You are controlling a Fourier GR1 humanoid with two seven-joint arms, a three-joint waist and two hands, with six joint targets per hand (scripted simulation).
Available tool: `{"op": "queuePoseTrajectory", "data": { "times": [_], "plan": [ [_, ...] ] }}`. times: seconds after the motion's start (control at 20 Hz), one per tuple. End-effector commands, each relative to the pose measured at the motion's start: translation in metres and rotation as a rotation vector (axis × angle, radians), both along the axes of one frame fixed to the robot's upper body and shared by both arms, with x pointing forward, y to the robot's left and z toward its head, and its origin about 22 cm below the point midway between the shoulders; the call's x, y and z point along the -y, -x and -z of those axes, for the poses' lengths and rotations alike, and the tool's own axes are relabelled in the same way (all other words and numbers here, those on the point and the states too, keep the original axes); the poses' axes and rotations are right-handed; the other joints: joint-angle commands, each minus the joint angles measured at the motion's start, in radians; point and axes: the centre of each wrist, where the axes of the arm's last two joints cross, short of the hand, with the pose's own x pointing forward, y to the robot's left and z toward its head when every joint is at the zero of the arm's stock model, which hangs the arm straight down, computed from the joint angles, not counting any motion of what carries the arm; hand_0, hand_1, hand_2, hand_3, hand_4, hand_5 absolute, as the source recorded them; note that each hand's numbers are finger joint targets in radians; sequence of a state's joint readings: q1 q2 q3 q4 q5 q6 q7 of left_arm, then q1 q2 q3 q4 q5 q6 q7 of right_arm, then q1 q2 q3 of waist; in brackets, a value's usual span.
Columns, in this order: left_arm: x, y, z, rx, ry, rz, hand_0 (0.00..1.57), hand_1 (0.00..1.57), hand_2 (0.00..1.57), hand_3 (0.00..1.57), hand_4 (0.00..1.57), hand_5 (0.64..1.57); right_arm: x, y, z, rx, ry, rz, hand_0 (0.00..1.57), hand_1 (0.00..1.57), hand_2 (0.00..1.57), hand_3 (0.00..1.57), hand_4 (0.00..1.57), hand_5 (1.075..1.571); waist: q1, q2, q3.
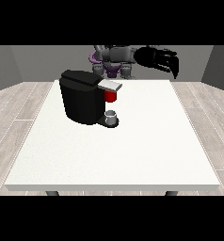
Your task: Insert the coffee pod into the coffee machine and close the lid
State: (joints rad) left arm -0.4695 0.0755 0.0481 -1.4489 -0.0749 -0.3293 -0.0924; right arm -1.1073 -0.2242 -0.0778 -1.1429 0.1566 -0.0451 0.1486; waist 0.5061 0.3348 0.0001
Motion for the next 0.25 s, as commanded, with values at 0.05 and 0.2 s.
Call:
{"op": "queuePoseTrajectory", "data": {
  "times": [0.05,0.2],
  "plan": [
    [-0.034,0.009,0.032,-0.105,0.012,-0.078,0.0,0.0,0.0,0.0,0.26,1.571,-0.049,0.014,0.055,-0.049,-0.007,-0.165,0.0,0.0,0.0,0.0,0.18,1.571,-0.109,-0.11,-0.0004],
    [-0.045,0.015,0.048,-0.126,0.041,-0.154,0.0,0.0,0.0,0.0,0.27,1.571,-0.067,0.025,0.086,-0.061,-0.02,-0.24,0.0,0.0,0.0,0.0,0.26,1.571,-0.182,-0.145,-0.0003]
  ]
}}
